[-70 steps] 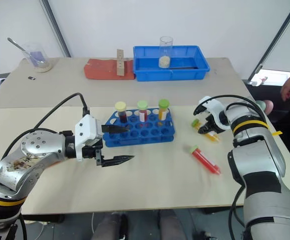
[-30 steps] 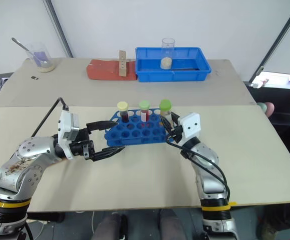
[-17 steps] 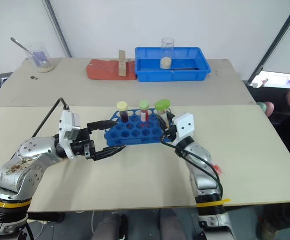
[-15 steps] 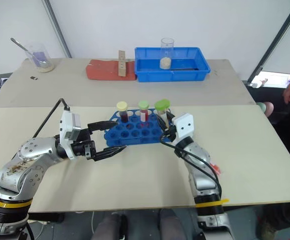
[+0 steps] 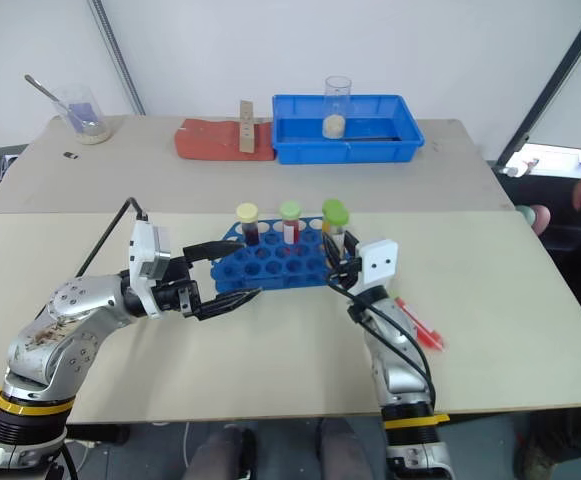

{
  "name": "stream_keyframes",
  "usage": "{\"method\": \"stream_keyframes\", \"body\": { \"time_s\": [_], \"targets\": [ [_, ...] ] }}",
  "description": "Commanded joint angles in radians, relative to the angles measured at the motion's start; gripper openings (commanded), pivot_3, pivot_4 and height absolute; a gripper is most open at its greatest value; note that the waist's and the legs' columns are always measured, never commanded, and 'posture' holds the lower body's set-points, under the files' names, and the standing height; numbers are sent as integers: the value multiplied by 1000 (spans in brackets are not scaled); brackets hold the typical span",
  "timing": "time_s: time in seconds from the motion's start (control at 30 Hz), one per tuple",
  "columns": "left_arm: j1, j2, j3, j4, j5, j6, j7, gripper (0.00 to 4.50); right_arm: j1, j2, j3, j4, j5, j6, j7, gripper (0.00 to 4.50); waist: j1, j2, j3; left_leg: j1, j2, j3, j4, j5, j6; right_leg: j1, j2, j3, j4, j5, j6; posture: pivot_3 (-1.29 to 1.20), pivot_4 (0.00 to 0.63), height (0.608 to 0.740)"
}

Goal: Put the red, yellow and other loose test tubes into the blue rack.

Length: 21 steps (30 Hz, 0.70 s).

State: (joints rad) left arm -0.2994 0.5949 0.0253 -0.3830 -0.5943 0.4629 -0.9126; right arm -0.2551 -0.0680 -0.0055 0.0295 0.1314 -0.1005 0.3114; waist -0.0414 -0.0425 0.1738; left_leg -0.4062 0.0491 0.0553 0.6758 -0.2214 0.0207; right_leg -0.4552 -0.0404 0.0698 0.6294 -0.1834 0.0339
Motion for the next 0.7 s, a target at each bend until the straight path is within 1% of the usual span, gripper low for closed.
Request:
{"method": "stream_keyframes", "body": {
  "time_s": [0.03,0.1,0.2,0.3,0.4,0.43,0.47,0.53,0.6,0.7],
  "targets": [
    [-12,-3,3,-32,-4,-7,10,4500,13,-24,-13,-43,3,0,-4,2682,-1,0,0,0,0,0,0,0,0,0,0,0,0,0,0,0,150,740],
    [-12,3,-3,-37,12,-7,21,4500,27,-78,-14,-103,-8,62,12,3391,-1,0,0,0,0,0,0,0,0,0,0,0,0,0,0,0,150,740],
    [-11,12,-5,-46,20,-2,30,4500,69,-176,-39,-223,5,183,42,3391,2,0,0,0,0,0,0,0,0,0,0,0,0,0,0,0,150,740],
    [-5,25,-7,-57,31,-5,29,4500,117,-286,-83,-373,66,349,86,3391,5,0,0,-1,0,0,0,0,0,0,0,0,0,-1,1,0,150,740],
    [10,62,-23,-73,50,-6,0,4500,144,-445,-133,-565,138,669,120,3391,4,0,0,0,0,1,0,0,0,0,-1,0,0,-2,-1,0,150,740],
    [13,71,-29,-77,55,-7,-6,4500,146,-482,-143,-602,156,743,124,3391,3,0,0,0,0,1,0,0,0,0,0,0,0,-3,-2,0,150,740],
    [17,80,-39,-82,58,-12,-20,4500,146,-561,-149,-645,190,846,164,3391,2,0,0,0,0,1,0,0,0,0,0,0,0,-4,-3,0,150,740],
    [23,94,-64,-91,69,-27,-48,4500,136,-698,-151,-691,239,1002,235,3391,1,0,0,1,0,1,-1,0,0,0,0,0,0,-5,-5,0,150,740],
    [31,102,-84,-102,75,-39,-72,4500,109,-806,-135,-695,285,1120,290,3391,2,0,0,1,0,1,-1,0,0,0,0,0,0,-5,-6,0,150,740],
    [39,98,-101,-120,72,-39,-88,4500,54,-901,-95,-665,339,1245,345,3391,2,-1,0,0,0,1,0,0,0,0,-1,0,-1,-5,-6,0,150,740]
  ]
}}
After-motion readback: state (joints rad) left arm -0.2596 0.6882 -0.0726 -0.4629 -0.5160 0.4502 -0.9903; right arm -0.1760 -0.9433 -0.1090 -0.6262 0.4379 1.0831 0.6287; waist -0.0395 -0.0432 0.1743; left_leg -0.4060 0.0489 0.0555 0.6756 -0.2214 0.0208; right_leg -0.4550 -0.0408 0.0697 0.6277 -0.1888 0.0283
